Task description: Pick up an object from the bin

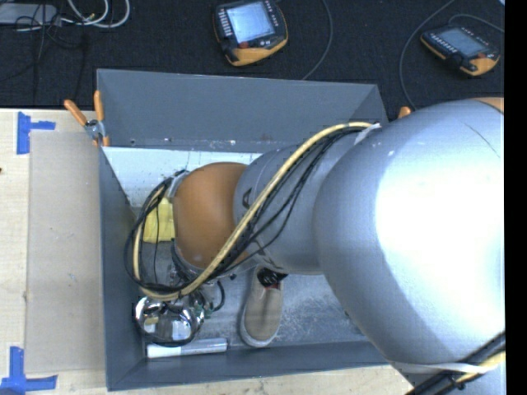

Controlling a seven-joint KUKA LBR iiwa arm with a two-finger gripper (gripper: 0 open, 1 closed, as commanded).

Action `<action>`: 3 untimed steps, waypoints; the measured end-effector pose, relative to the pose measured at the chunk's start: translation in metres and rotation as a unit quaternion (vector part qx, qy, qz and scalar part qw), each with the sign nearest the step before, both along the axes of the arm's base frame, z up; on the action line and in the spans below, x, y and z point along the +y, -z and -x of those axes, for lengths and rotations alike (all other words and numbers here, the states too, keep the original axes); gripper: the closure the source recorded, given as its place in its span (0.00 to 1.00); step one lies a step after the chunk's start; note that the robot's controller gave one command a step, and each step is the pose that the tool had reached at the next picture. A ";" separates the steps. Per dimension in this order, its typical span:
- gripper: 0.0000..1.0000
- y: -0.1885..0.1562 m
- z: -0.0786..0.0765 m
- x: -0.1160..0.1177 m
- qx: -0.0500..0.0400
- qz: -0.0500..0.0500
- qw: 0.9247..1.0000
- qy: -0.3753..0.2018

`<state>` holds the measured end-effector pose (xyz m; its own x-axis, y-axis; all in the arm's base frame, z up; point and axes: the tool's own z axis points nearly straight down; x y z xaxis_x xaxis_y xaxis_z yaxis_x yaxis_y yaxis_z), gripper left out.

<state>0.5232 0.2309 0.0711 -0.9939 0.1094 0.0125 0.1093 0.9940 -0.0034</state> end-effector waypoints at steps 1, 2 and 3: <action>1.00 0.001 0.017 -0.075 0.001 0.001 0.999 -0.034; 0.00 -0.001 0.014 -0.071 -0.005 -0.001 0.999 -0.034; 1.00 0.001 0.017 -0.071 -0.001 -0.001 0.999 -0.034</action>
Offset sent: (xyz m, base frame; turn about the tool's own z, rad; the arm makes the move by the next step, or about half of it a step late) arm -0.0179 -0.0708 -0.0011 -0.0731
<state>0.5062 0.1598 0.0700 -0.9991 0.0410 0.0115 0.0410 0.9992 -0.0016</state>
